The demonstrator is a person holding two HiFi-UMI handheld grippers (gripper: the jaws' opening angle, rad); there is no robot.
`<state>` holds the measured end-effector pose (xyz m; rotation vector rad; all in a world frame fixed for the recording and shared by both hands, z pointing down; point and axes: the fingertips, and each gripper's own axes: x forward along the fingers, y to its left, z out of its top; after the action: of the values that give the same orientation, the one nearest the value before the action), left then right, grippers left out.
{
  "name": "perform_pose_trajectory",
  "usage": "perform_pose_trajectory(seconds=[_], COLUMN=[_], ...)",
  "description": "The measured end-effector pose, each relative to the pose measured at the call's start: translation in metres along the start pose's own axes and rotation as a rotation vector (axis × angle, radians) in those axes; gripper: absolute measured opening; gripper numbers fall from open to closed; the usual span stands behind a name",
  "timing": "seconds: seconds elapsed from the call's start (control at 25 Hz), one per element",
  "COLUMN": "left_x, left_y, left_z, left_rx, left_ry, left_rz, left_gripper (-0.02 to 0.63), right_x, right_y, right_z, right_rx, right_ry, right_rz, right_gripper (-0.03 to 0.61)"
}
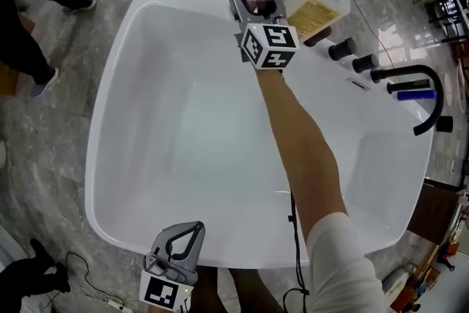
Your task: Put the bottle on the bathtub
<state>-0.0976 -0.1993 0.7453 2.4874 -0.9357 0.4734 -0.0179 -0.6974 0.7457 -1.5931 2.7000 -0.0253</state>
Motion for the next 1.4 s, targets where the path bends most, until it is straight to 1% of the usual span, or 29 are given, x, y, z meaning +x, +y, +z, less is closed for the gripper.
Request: perform_pose_trajectory(seconds=[0.16,0.28,0.36,0.44,0.64,0.72,0.88,1.16,1.4], left_x=[-0.001,-0.001,0.000,0.004,0.026,0.039,0.060,0.080,0.082], left_y=[0.003,0.017,0.029,0.041,0.070,0.079,0.092,0.105,0.098], left_z=[0.005,0.015,0.025,0.038,0.079,0.095,0.126,0.161,0.161], left_rx=[-0.014,-0.062,-0.072,-0.043,0.046,0.069,0.114,0.141,0.142], left_ry=[-0.016,-0.050,-0.073,-0.100,-0.164,-0.183,-0.231,-0.284,-0.284], left_rz=[0.026,0.083,0.114,0.135,0.152,0.152,0.158,0.170,0.164], left_gripper=[0.002,0.002,0.002,0.002,0.002,0.002,0.002,0.002,0.002], right_x=[0.000,-0.002,-0.004,-0.009,-0.025,-0.029,-0.031,-0.054,-0.071], right_y=[0.001,0.004,0.007,0.011,0.014,0.011,0.009,0.007,0.004], right_z=[-0.002,-0.003,-0.003,-0.001,0.002,-0.001,-0.001,-0.011,-0.007], right_rx=[0.005,-0.002,-0.005,0.002,0.018,0.008,0.009,0.011,0.024], right_ry=[0.033,0.053,0.064,0.062,0.044,0.055,0.063,0.086,0.084], right_rz=[0.006,0.009,0.015,0.018,-0.001,-0.012,-0.028,-0.022,-0.018], right_gripper=[0.241,0.249,0.270,0.291,0.290,0.253,0.244,0.225,0.222])
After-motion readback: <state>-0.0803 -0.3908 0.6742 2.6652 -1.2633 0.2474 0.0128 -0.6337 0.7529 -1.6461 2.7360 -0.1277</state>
